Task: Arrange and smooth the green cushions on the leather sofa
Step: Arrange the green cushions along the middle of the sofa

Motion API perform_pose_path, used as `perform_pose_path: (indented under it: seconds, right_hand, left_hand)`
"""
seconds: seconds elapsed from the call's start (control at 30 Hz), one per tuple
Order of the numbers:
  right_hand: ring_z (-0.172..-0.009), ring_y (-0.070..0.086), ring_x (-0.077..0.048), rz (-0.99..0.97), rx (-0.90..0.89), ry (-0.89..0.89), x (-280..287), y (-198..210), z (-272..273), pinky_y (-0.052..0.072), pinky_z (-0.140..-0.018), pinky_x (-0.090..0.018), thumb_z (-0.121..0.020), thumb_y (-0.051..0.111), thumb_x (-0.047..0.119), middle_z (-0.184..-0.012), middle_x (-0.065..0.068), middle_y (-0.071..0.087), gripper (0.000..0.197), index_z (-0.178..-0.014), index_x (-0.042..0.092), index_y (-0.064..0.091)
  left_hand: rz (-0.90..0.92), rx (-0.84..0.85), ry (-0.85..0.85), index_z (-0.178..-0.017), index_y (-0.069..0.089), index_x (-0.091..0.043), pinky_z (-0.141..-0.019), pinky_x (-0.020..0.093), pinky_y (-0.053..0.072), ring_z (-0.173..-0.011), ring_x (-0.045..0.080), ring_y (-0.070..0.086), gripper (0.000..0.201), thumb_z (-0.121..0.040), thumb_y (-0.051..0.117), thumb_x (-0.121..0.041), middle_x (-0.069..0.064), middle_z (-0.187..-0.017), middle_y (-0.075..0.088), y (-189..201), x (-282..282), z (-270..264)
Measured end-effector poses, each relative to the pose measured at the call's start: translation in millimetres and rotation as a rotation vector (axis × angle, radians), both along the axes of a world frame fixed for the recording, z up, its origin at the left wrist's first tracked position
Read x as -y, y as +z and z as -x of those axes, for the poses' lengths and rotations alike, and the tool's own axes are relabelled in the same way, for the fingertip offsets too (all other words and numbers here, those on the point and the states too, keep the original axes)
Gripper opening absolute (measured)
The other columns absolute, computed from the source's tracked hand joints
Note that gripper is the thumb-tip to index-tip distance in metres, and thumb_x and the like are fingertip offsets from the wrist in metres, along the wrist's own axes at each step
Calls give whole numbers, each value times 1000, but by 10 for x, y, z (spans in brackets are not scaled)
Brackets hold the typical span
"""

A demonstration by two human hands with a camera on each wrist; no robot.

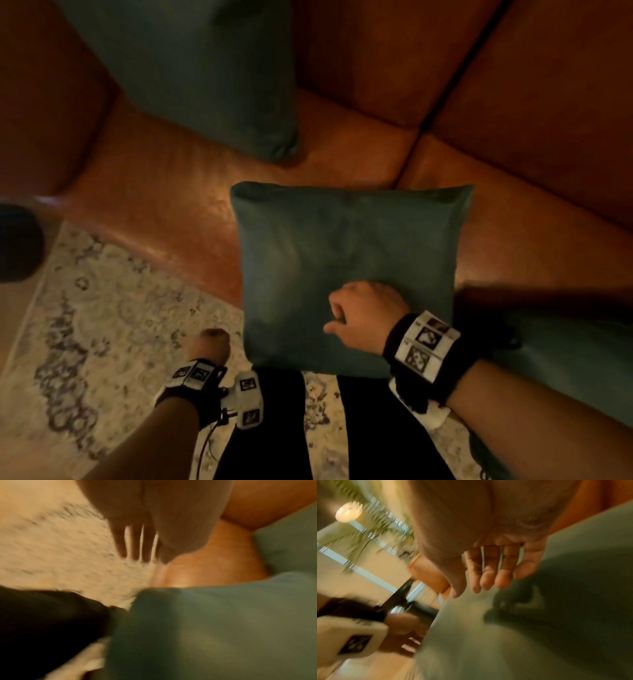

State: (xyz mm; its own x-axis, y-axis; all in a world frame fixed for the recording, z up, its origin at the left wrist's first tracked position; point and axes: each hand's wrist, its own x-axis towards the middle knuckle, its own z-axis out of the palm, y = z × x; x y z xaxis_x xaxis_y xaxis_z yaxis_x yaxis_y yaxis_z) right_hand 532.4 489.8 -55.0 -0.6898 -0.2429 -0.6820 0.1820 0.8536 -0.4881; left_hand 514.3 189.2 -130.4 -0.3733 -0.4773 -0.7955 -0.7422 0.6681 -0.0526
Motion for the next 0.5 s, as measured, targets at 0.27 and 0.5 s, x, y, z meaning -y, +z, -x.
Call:
perform_pose_path:
  seconds: [0.27,0.5]
  right_hand:
    - [-104,53,-23,-210,-29,100,448,-358,-107,40,-83,-35,-72,69,59,-101,2,62,38,-80,27,50]
    - [-85,57,-23,-295,-26,-1,389,-364,12,45,-74,-34,-60,81,56,-74,4,57,52,-58,25,40]
  left_hand:
    - [-386,74,205,-128,53,4,-73,29,47,-101,21,54,35,-93,47,0,21,-132,55,-139,-193,-344]
    - [-639,21,677,-134,43,5,-71,27,50,-88,21,56,39,-95,37,7,16,-131,52,88,-297,-343]
